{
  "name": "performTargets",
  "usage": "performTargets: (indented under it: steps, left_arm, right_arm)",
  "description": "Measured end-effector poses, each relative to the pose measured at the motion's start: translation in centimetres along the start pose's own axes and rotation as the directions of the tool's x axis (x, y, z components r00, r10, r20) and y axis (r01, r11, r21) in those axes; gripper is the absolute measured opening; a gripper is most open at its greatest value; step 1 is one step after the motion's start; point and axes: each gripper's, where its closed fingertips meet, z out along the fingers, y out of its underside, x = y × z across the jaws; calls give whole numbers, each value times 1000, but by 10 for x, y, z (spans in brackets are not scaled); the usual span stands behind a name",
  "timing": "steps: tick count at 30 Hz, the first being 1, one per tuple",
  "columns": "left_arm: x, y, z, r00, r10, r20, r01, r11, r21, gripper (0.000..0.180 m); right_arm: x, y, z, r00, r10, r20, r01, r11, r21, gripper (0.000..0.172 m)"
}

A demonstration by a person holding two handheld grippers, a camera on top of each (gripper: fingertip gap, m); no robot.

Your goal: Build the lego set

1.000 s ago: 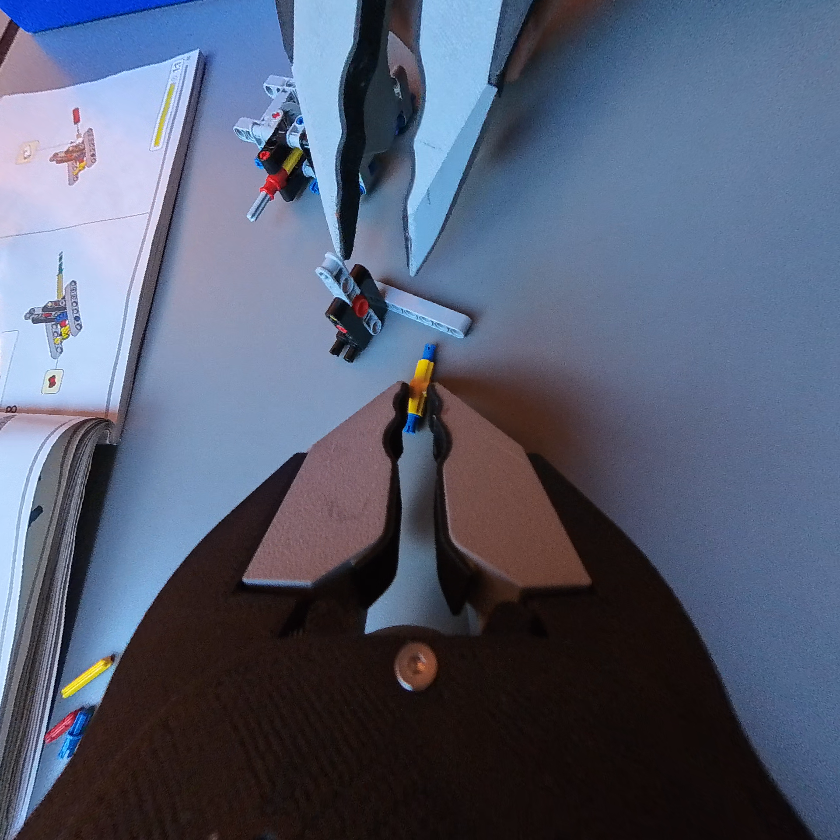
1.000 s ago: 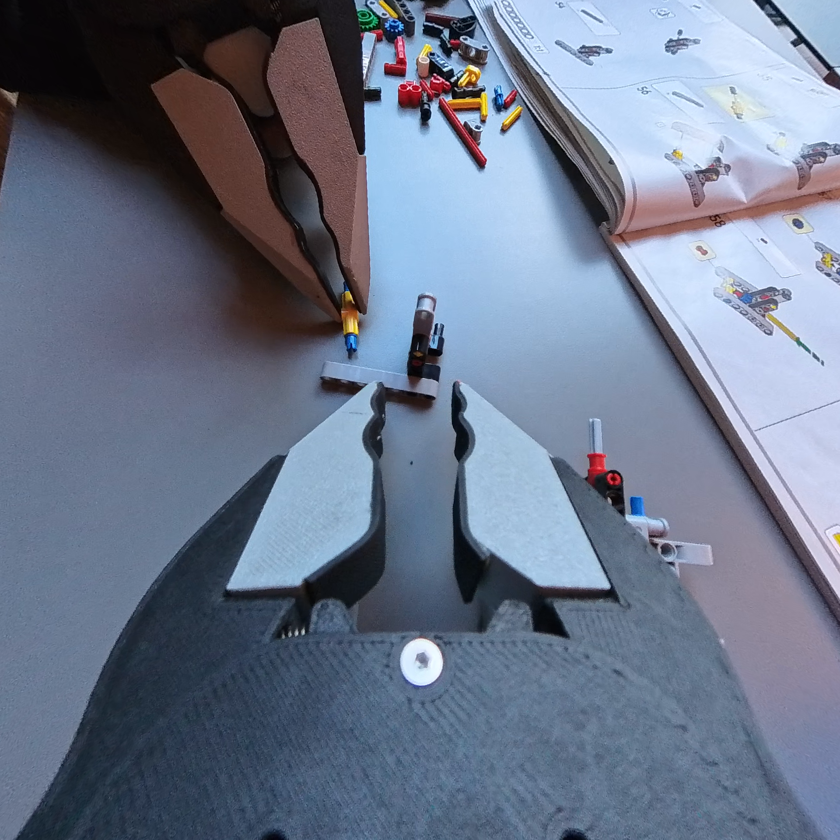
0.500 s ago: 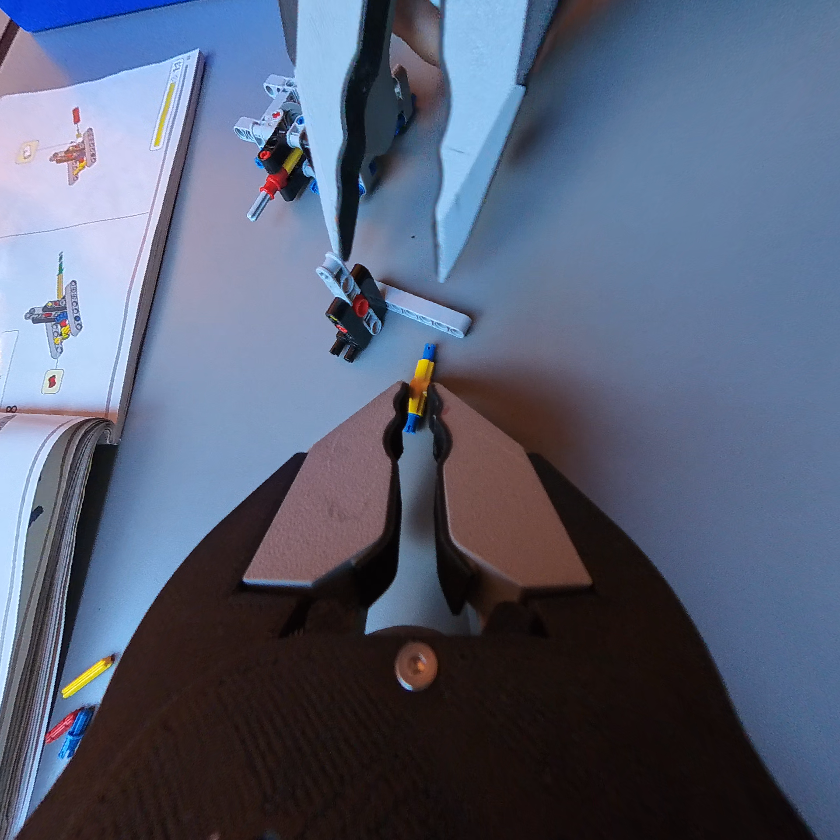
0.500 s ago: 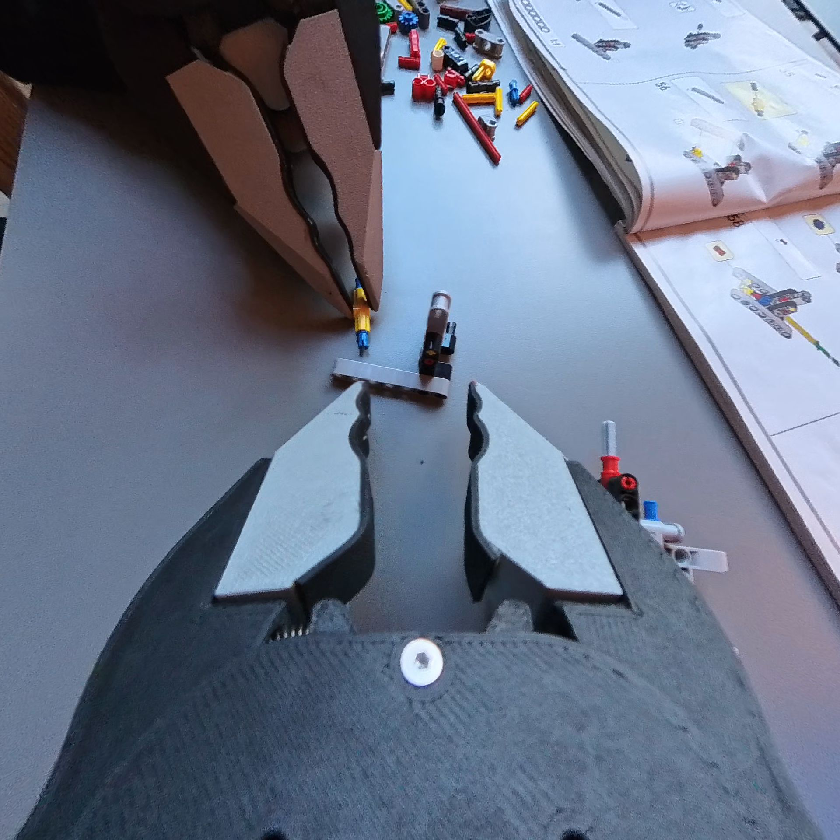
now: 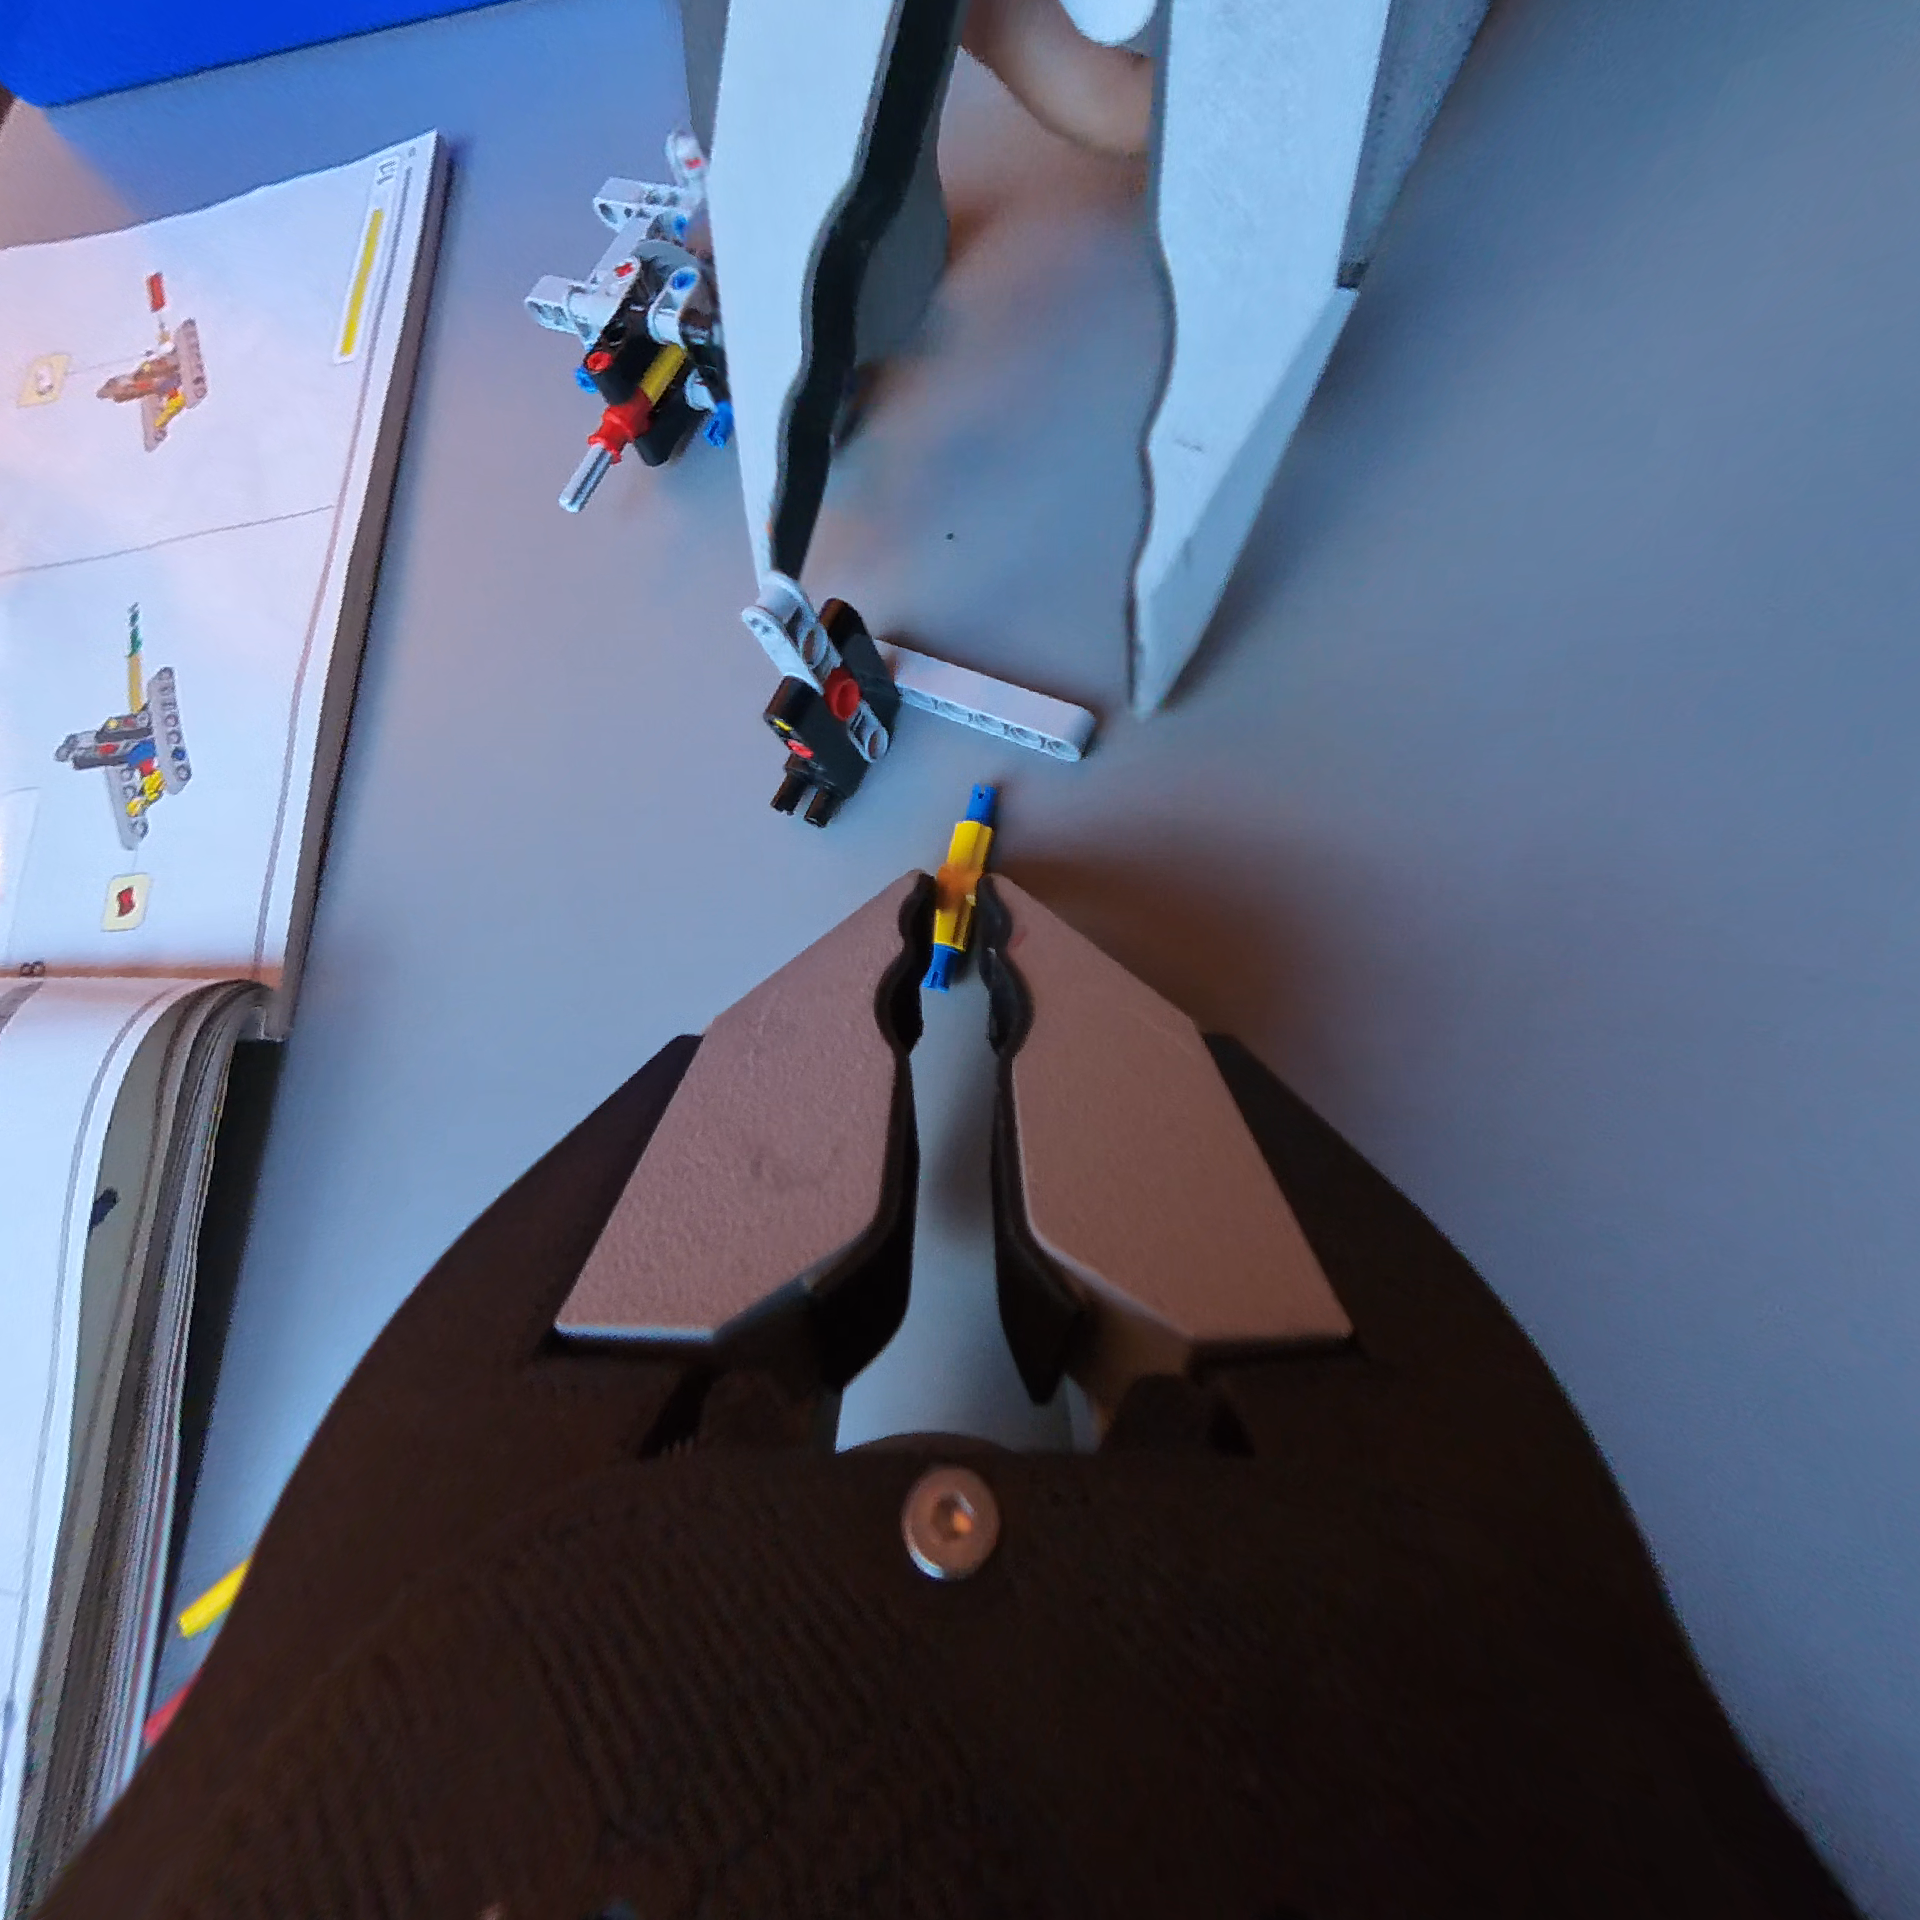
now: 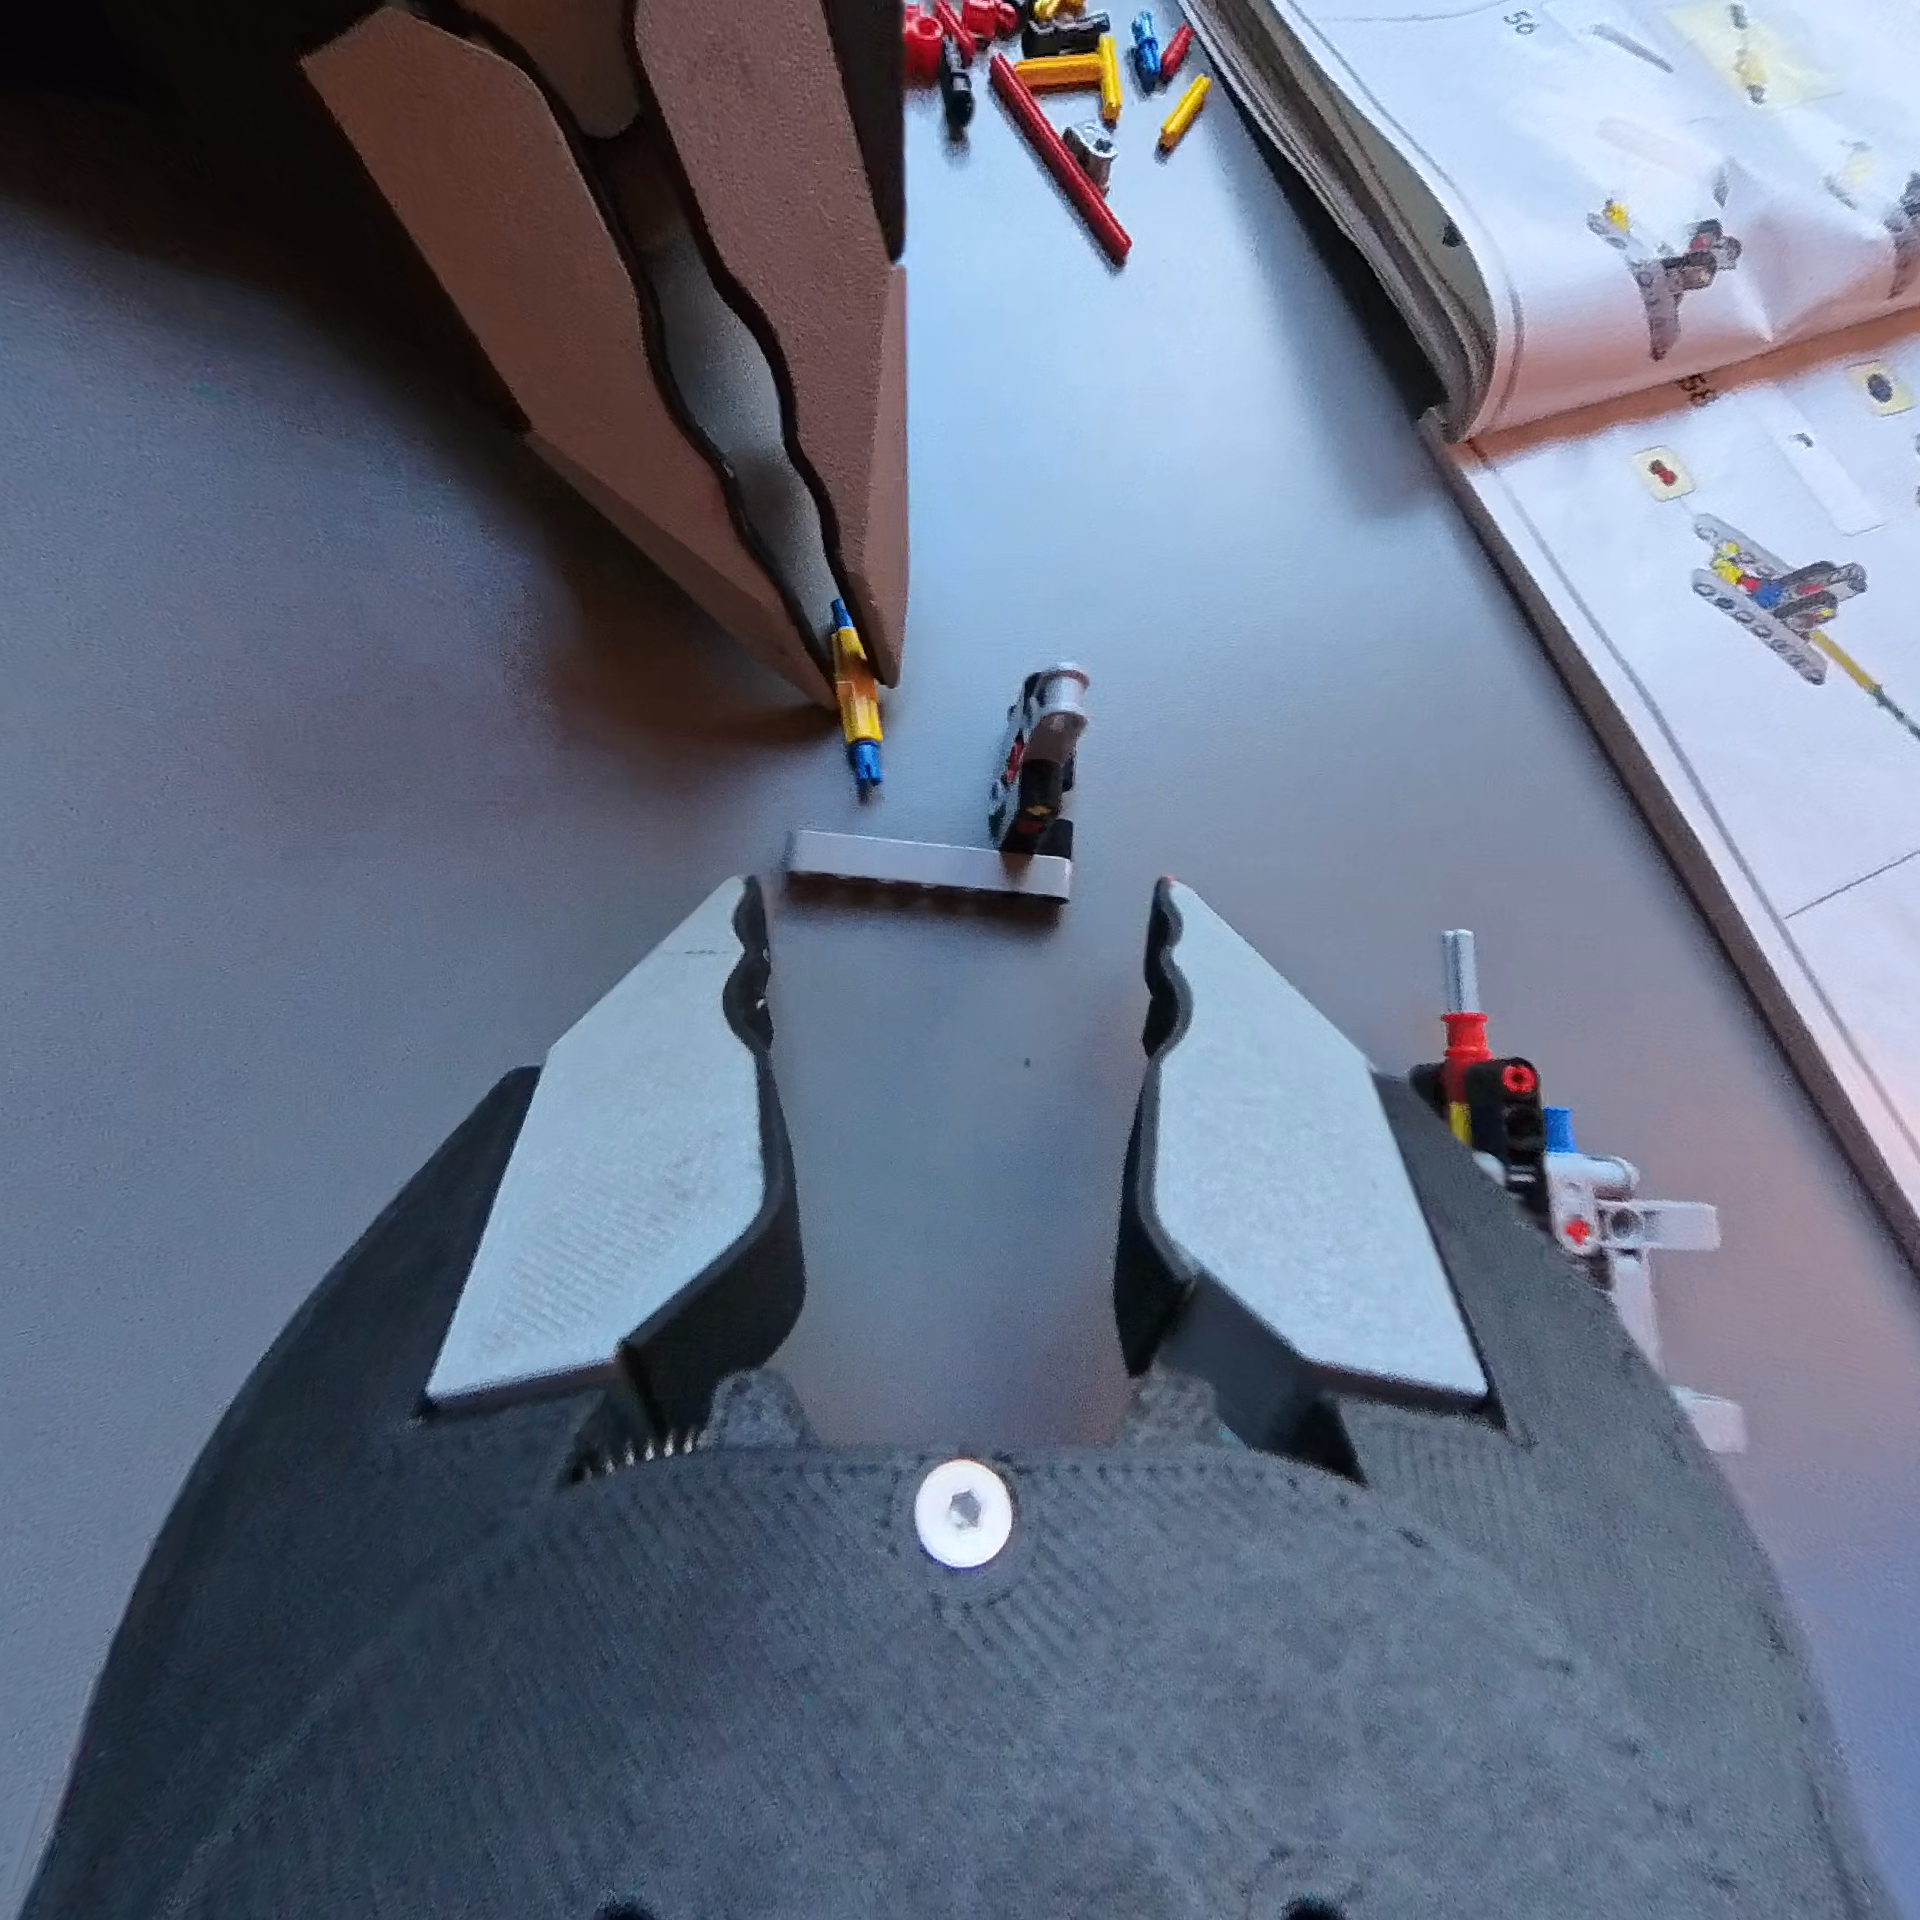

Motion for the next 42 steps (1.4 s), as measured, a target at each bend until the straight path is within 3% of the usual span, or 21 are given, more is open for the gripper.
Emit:
performTargets:
  steps: [7, 16, 28, 34, 42]
  left_arm:
    - [-1, -4, 4, 999, 40, -20, -40, 999, 9, 5]
    - [5, -8, 7, 995, 30, -97, -28, 999, 20, 5]
    - [7, -11, 10, 993, 8, -117, -6, 1000, 18, 5]
    - [8, -9, 8, 993, -28, -116, 30, 999, 12, 5]
    - [7, -9, 7, 992, -61, -115, 62, 998, 7, 5]
  right_arm:
    - [-3, 0, 5, 989, 136, 60, -136, 991, 11, 72]
    - [-2, 1, 7, 997, 57, 59, -59, 998, 27, 54]
    - [-5, 2, 4, 990, 6, 140, -12, 999, 41, 53]
    - [-6, 0, 2, 974, 59, 219, -72, 996, 51, 53]
    - [-6, 0, 7, 988, -35, 148, 28, 999, 44, 53]
